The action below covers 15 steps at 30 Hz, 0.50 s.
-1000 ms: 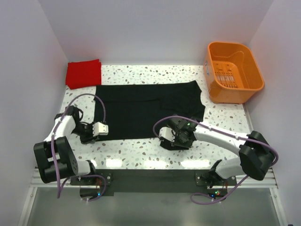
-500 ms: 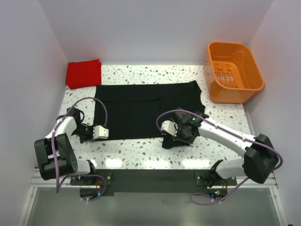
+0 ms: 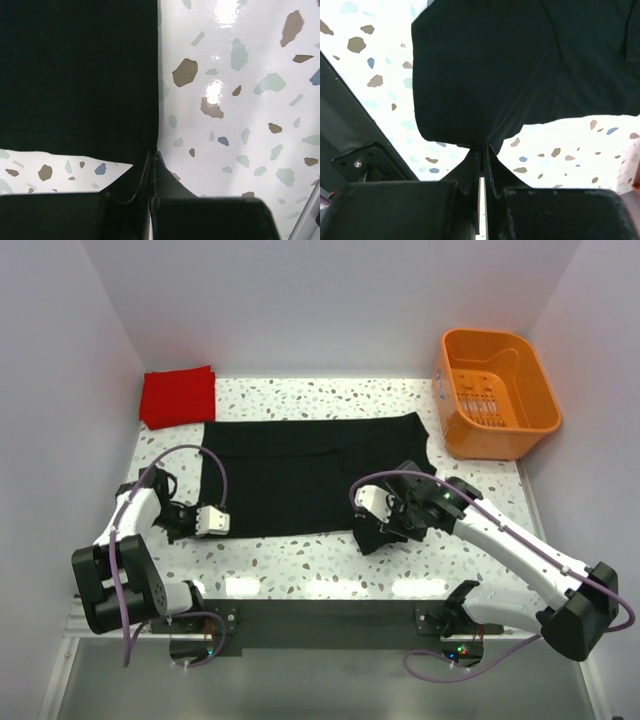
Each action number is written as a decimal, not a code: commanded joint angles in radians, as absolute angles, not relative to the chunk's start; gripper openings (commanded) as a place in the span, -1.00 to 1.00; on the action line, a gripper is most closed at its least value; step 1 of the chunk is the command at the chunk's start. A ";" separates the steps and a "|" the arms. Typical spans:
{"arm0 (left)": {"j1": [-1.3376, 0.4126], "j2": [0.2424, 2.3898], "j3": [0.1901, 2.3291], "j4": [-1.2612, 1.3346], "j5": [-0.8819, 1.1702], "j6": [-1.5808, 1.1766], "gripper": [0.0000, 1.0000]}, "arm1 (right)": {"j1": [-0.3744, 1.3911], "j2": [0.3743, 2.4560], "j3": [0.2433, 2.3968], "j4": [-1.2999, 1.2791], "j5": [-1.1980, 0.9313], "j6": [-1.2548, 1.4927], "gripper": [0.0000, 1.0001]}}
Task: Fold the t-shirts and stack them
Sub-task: Fold the tshirt
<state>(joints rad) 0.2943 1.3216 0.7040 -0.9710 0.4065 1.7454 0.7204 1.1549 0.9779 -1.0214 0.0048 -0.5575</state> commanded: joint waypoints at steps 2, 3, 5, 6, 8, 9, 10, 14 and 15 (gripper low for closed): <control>0.307 1.247 0.735 -1.104 0.425 1.802 -1.00 | 0.719 1.088 1.015 -1.121 -0.020 -0.566 -1.00; 0.310 1.238 0.732 -1.118 0.414 1.812 -1.00 | 0.719 1.068 1.017 -1.133 -0.031 -0.561 -1.00; 0.311 1.217 0.727 -1.166 0.407 1.830 -1.00 | 0.719 1.049 1.022 -1.172 -0.054 -0.558 -1.00; 0.314 1.209 0.732 -1.195 0.405 1.833 -1.00 | 0.719 1.037 1.023 -1.184 -0.061 -0.555 -1.00; 0.319 1.195 0.736 -1.218 0.410 1.836 -1.00 | 0.721 1.023 1.031 -1.233 -0.075 -0.552 -1.00; 0.324 1.190 0.741 -1.224 0.419 1.836 -1.00 | 0.719 1.019 1.029 -1.247 -0.077 -0.558 -1.00; 0.324 1.183 0.752 -1.229 0.426 1.830 -1.00 | 0.721 1.012 1.028 -1.256 -0.069 -0.564 -1.00; 0.331 1.230 0.840 -1.242 0.495 1.790 -1.00 | 0.697 1.026 1.049 -1.224 -0.008 -0.607 -1.00; 0.333 1.273 0.895 -1.255 0.527 1.772 -1.00 | 0.684 1.041 1.060 -1.218 -0.008 -0.635 -1.00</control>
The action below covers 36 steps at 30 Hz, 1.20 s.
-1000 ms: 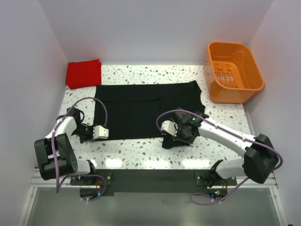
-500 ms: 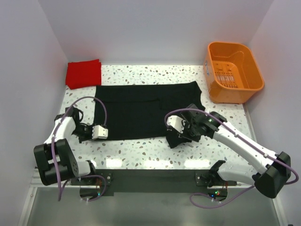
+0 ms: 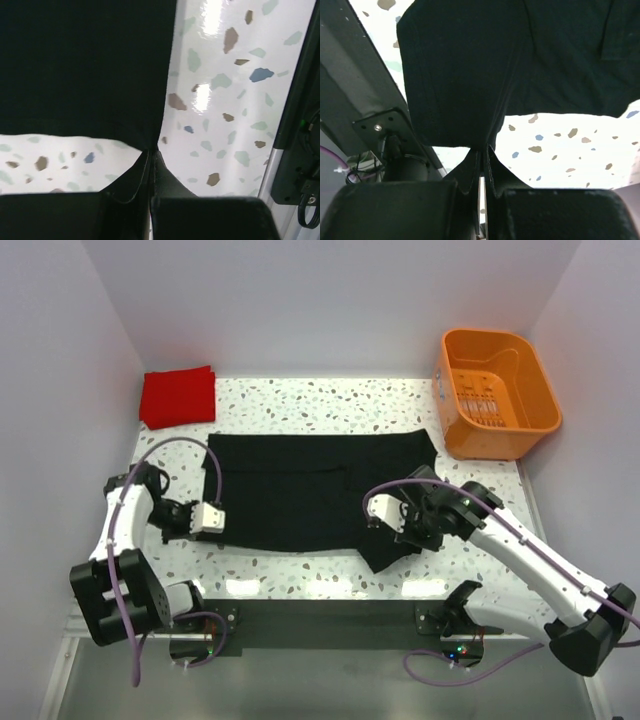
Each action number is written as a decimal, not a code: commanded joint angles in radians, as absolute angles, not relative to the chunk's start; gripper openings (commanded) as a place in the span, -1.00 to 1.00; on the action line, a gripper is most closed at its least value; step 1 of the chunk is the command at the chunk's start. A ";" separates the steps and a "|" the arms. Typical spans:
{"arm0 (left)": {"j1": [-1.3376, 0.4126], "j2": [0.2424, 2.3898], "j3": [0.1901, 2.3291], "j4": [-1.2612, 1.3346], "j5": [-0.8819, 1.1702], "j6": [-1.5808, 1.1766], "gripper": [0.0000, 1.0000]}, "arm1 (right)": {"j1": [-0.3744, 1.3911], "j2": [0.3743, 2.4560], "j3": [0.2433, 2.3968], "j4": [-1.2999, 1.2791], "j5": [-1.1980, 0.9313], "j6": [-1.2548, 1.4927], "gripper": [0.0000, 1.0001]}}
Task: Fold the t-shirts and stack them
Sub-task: Fold the tshirt
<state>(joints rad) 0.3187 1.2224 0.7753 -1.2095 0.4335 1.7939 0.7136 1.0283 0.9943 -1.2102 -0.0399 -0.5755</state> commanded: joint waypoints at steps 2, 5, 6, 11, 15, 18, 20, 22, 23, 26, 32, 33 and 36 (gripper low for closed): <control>0.334 1.314 0.948 -1.256 0.552 1.753 -1.00 | 0.646 1.090 1.094 -1.207 -0.012 -0.667 -1.00; 0.336 1.385 1.034 -1.229 0.595 1.698 -1.00 | 0.612 1.146 1.130 -1.184 -0.012 -0.727 -1.00; 0.336 1.402 1.063 -1.221 0.610 1.684 -1.00 | 0.604 1.163 1.138 -1.177 -0.011 -0.756 -1.00; 0.336 1.506 1.127 -1.167 0.626 1.618 -1.00 | 0.529 1.303 1.236 -1.167 -0.028 -0.854 -1.00; 0.334 1.574 1.184 -1.105 0.649 1.560 -1.00 | 0.466 1.412 1.333 -1.178 -0.044 -0.948 -1.00; 0.334 1.624 1.236 -1.088 0.669 1.526 -1.00 | 0.430 1.497 1.400 -1.189 -0.048 -0.998 -1.00; 0.333 1.646 1.261 -1.077 0.676 1.505 -1.00 | 0.408 1.537 1.442 -1.189 -0.049 -1.022 -1.00; 0.327 1.678 1.296 -1.069 0.684 1.488 -1.00 | 0.399 1.586 1.469 -1.178 -0.049 -1.045 -1.00; 0.318 1.689 1.305 -1.069 0.683 1.482 -1.00 | 0.391 1.603 1.501 -1.178 -0.048 -1.052 -1.00; 0.305 1.720 1.336 -1.062 0.681 1.471 -1.00 | 0.380 1.669 1.566 -1.180 -0.051 -1.095 -1.00; 0.302 1.767 1.368 -1.031 0.669 1.457 -1.00 | 0.376 1.796 1.696 -1.195 -0.043 -1.158 -1.00; 0.304 1.776 1.373 -1.028 0.669 1.454 -1.00 | 0.374 1.810 1.715 -1.200 -0.044 -1.160 -1.00; 0.301 1.796 1.396 -1.025 0.680 1.447 -1.00 | 0.365 1.858 1.773 -1.226 -0.048 -1.170 -1.00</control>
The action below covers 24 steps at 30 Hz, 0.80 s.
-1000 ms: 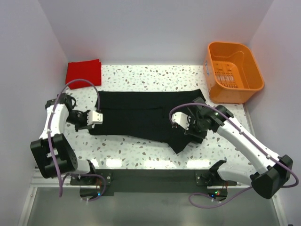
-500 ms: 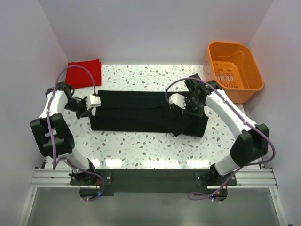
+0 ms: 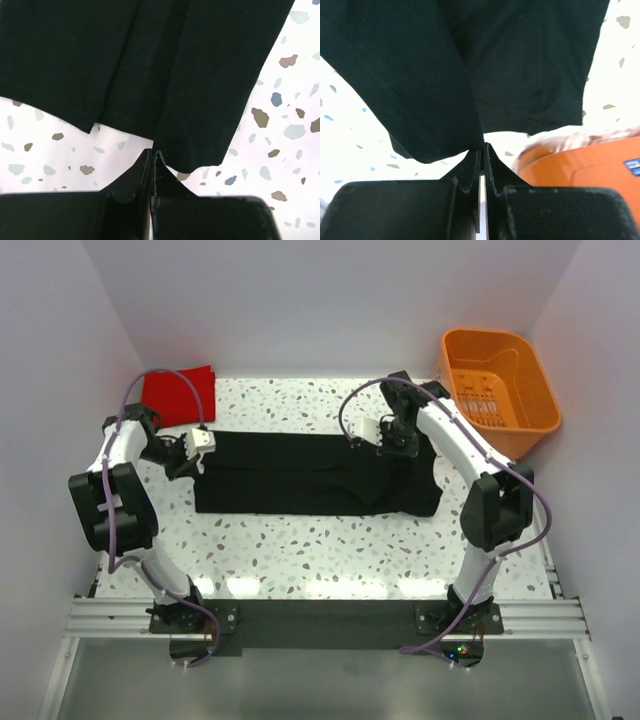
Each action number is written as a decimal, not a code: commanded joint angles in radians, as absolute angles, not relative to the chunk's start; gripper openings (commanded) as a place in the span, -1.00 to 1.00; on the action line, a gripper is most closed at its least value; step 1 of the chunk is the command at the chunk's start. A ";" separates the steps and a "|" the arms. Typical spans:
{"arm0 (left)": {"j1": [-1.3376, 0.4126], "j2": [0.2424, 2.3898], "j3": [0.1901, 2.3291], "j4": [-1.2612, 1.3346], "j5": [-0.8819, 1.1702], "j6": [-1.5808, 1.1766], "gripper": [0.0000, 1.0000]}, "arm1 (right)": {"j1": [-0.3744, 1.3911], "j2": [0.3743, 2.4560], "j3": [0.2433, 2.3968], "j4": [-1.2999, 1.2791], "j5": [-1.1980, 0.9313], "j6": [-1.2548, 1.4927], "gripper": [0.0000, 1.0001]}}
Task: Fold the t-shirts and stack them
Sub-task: Fold the tshirt
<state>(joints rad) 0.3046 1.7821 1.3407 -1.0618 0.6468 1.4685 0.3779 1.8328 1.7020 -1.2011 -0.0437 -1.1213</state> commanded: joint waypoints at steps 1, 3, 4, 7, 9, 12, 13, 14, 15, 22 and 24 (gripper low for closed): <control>0.299 1.801 1.400 -1.023 0.680 1.442 -1.00 | 0.361 1.865 1.784 -1.232 -0.048 -1.170 -1.00; 0.288 1.815 1.410 -1.009 0.677 1.431 -1.00 | 0.351 1.879 1.798 -1.238 -0.046 -1.175 -1.00; 0.285 1.821 1.414 -1.005 0.676 1.430 -1.00 | 0.348 1.882 1.799 -1.236 -0.045 -1.177 -1.00; 0.276 1.848 1.433 -0.999 0.673 1.419 -1.00 | 0.342 1.897 1.804 -1.235 -0.038 -1.187 -1.00; 0.276 1.874 1.445 -0.997 0.661 1.414 -1.00 | 0.342 1.910 1.815 -1.235 -0.037 -1.195 -1.00; 0.278 1.894 1.451 -0.988 0.646 1.414 -1.00 | 0.341 1.937 1.836 -1.229 -0.031 -1.200 -1.00; 0.276 1.899 1.453 -0.986 0.644 1.416 -1.00 | 0.339 1.951 1.841 -1.229 -0.029 -1.200 -1.00; 0.276 1.902 1.460 -0.986 0.644 1.416 -1.00 | 0.337 1.959 1.850 -1.229 -0.029 -1.200 -1.00; 0.278 1.911 1.463 -0.985 0.641 1.417 -1.00 | 0.337 1.965 1.853 -1.227 -0.028 -1.200 -1.00; 0.278 1.939 1.496 -0.986 0.634 1.413 -1.00 | 0.334 2.013 1.890 -1.219 -0.018 -1.206 -1.00; 0.278 1.945 1.500 -0.989 0.635 1.413 -1.00 | 0.334 2.025 1.898 -1.216 -0.018 -1.207 -1.00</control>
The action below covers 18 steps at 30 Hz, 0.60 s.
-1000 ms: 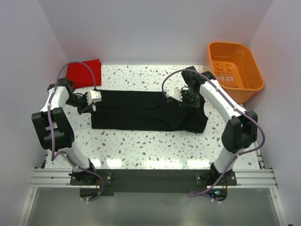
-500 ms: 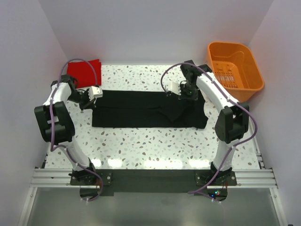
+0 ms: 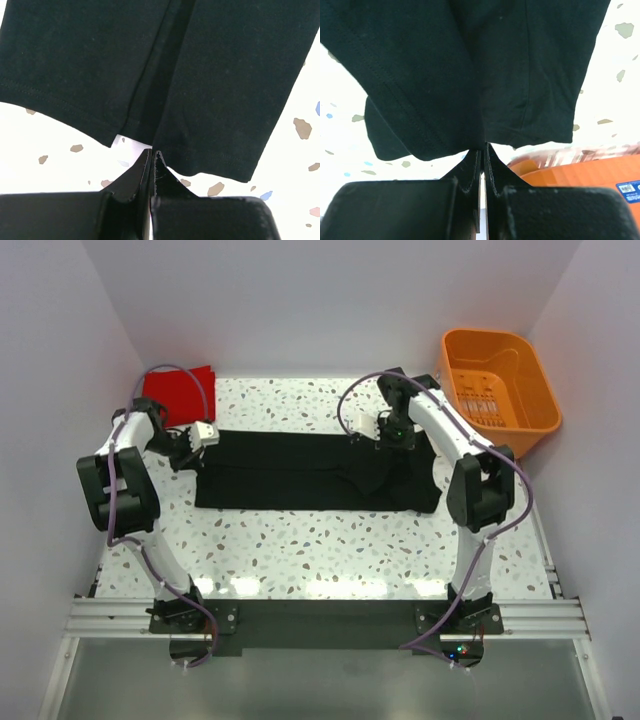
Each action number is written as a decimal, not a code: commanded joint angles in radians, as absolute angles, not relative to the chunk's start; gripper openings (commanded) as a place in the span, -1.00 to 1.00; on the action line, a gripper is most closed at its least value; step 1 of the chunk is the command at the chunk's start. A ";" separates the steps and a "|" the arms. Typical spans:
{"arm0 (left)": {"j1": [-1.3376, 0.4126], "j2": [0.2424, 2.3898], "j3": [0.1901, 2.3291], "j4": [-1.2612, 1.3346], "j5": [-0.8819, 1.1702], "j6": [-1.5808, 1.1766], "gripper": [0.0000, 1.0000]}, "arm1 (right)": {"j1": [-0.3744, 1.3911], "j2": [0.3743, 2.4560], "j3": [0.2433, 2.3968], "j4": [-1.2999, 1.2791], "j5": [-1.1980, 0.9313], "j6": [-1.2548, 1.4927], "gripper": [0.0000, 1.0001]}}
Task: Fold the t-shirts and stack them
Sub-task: Fold the tshirt
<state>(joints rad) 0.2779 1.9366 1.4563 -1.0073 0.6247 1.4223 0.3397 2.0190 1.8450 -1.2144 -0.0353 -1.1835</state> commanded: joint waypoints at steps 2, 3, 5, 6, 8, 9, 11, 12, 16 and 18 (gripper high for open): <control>0.276 1.953 1.505 -0.989 0.634 1.413 -1.00 | 0.330 2.031 1.911 -1.212 -0.017 -1.210 -1.00; 0.276 1.954 1.505 -0.989 0.629 1.411 -1.00 | 0.328 2.043 1.917 -1.213 -0.017 -1.212 -1.00; 0.278 1.966 1.508 -0.982 0.629 1.410 -1.00 | 0.328 2.057 1.936 -1.219 -0.017 -1.215 -1.00; 0.276 1.970 1.511 -0.979 0.629 1.407 -1.00 | 0.328 2.060 1.939 -1.221 -0.017 -1.216 -1.00; 0.272 1.979 1.516 -0.963 0.629 1.390 -1.00 | 0.328 2.068 1.939 -1.220 -0.014 -1.218 -1.00; 0.268 1.980 1.516 -0.956 0.629 1.382 -1.00 | 0.328 2.075 1.937 -1.216 -0.012 -1.216 -1.00; 0.259 1.986 1.514 -0.902 0.621 1.320 -1.00 | 0.327 2.088 1.942 -1.204 -0.005 -1.198 -0.88; 0.258 1.988 1.514 -0.878 0.618 1.283 -0.84 | 0.319 2.095 1.948 -1.192 -0.003 -1.184 -0.76; 0.270 2.013 1.590 -0.837 0.592 1.050 -0.30 | 0.258 2.132 2.092 -1.264 -0.034 -1.027 -0.09; 0.294 2.016 1.624 -0.885 0.615 1.014 -0.03 | 0.206 2.135 2.179 -1.344 -0.064 -0.924 0.07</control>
<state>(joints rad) 0.2646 2.0113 1.5452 -0.9012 0.5945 1.1759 0.2863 2.1525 2.0418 -1.2480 -0.0273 -1.0836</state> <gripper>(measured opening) 0.417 0.499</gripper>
